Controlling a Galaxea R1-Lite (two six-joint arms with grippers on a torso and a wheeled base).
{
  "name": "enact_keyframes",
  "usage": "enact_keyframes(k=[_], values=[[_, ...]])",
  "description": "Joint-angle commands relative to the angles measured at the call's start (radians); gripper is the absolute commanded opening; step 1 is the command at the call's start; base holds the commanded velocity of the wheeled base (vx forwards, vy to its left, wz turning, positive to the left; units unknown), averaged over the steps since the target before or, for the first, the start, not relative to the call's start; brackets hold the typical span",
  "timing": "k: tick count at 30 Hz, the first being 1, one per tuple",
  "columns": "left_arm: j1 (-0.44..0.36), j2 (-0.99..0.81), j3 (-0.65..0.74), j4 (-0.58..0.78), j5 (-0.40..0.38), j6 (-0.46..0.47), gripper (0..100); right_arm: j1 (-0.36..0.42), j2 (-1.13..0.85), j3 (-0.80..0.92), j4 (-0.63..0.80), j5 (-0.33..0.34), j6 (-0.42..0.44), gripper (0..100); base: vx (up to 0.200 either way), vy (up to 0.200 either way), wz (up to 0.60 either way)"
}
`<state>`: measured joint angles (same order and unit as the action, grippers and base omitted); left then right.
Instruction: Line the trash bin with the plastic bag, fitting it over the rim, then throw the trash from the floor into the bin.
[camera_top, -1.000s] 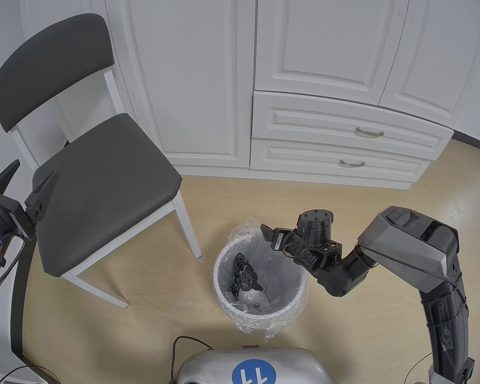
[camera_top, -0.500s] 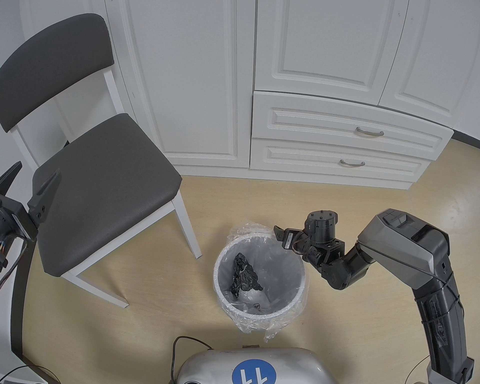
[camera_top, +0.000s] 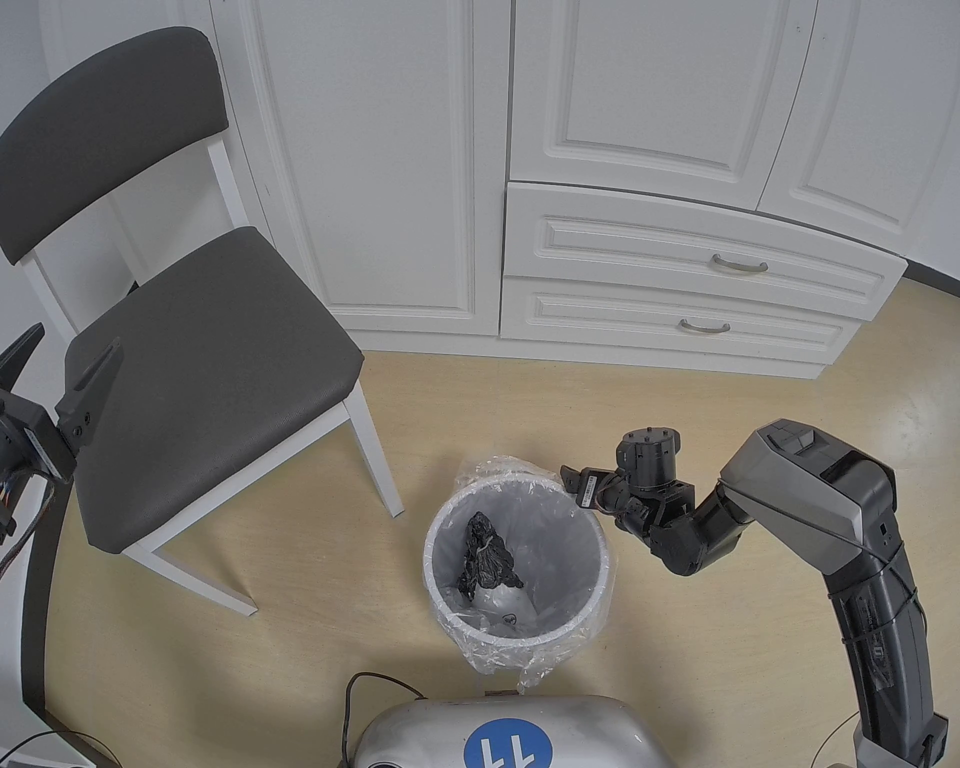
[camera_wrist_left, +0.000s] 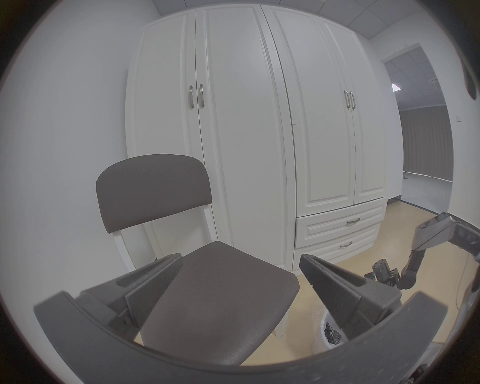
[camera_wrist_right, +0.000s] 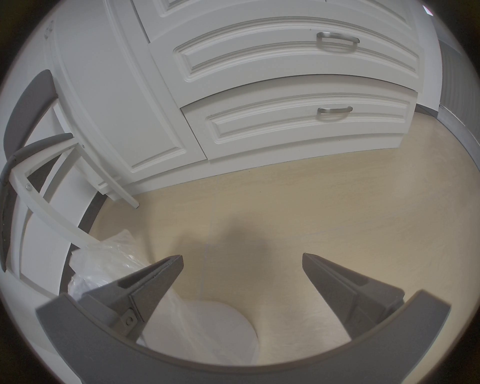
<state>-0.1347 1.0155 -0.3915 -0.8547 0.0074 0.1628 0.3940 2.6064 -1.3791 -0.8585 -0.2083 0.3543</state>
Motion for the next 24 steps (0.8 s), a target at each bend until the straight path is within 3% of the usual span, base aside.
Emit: enact_keyframes(k=[1,4,11,22,24], values=[[0.001,0.001,0.000,-0.001,0.000,0.000,100,-0.009,0.012,-0.008,0.019,0.001,0.000,100,0.000,0.000,0.00],[0.000,0.001,-0.001,-0.001,0.000,0.000,100,-0.018,0.021,-0.031,0.032,0.000,0.006,100,0.000,0.000,0.00],[0.000,0.001,0.000,-0.001,0.000,0.000,100,0.016,-0.040,-0.041,-0.074,-0.011,0.137,100,0.000,0.000,0.00],[0.000,0.001,0.000,-0.001,0.000,0.000,100,0.094,-0.127,0.138,-0.128,0.020,0.095,100,0.000,0.000,0.00],[0.000,0.001,0.000,-0.001,0.000,0.000,100,0.103,-0.129,0.189,-0.165,0.049,0.048,100,0.000,0.000,0.00]])
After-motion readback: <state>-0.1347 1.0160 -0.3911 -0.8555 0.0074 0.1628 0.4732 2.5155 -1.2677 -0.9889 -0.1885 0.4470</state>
